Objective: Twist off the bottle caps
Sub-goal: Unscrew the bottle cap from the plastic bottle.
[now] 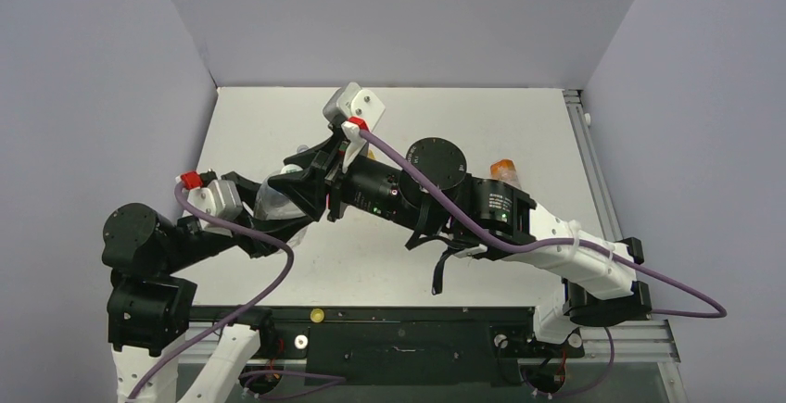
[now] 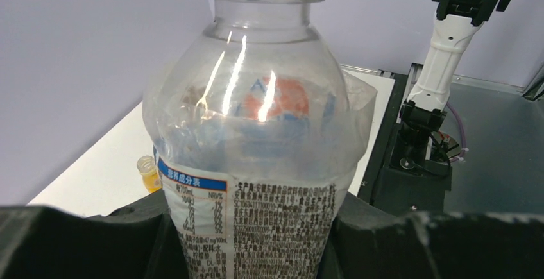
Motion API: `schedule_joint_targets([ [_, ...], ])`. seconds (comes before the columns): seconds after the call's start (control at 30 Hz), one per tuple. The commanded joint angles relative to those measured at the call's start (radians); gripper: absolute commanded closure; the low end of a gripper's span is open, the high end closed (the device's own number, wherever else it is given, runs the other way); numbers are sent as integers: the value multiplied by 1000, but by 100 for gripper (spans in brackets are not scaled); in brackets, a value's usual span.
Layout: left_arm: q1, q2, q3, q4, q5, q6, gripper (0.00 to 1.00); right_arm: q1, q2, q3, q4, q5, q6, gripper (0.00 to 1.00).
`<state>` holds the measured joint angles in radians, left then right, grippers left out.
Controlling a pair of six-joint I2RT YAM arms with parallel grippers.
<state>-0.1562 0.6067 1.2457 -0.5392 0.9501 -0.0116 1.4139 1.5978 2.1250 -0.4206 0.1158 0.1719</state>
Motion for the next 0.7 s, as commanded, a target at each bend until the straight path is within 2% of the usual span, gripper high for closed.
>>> schedule_joint_targets([
  [0.0, 4, 7, 3, 105, 35, -124, 100, -15, -35, 6, 13, -52, -29, 100],
  [0.03, 4, 13, -1, 126, 61, -195, 100, -19, -53, 0, 10, -80, -55, 100],
  [0.07, 4, 16, -4, 183, 79, -237, 100, -27, -64, -20, 8, -172, -69, 100],
  [0.1, 3, 24, -17, 221, 120, -364, 99, -32, -90, -42, 6, -219, -98, 100],
  [0.13, 4, 29, -28, 322, 140, -414, 99, -45, -101, -50, -4, -325, -110, 100],
  [0.17, 3, 36, -57, 385, 179, -557, 99, -52, -120, -51, -12, -379, -129, 100],
  [0.2, 2, 39, -74, 528, 194, -643, 99, -67, -131, -47, -33, -487, -134, 100],
  [0.23, 2, 45, -92, 574, 216, -766, 99, -73, -134, -33, -47, -539, -146, 100],
  [0.3, -1, 54, -91, 620, 228, -836, 99, -82, -137, -3, -113, -707, -190, 100],
  [0.4, 0, 63, -80, 641, 237, -855, 99, -83, -139, 19, -180, -848, -237, 100],
  [0.57, -3, 69, -73, 632, 254, -833, 99, -84, -138, 18, -190, -872, -253, 100],
  [0.6, -3, 68, -74, 623, 251, -801, 99, -84, -136, 22, -203, -844, -255, 95],
  [0.63, -3, 68, -74, 597, 246, -777, 99, -84, -135, 23, -185, -728, -242, 79],
  [0.67, -3, 66, -70, 578, 235, -712, 99, -84, -138, 19, -170, -654, -203, 70],
])
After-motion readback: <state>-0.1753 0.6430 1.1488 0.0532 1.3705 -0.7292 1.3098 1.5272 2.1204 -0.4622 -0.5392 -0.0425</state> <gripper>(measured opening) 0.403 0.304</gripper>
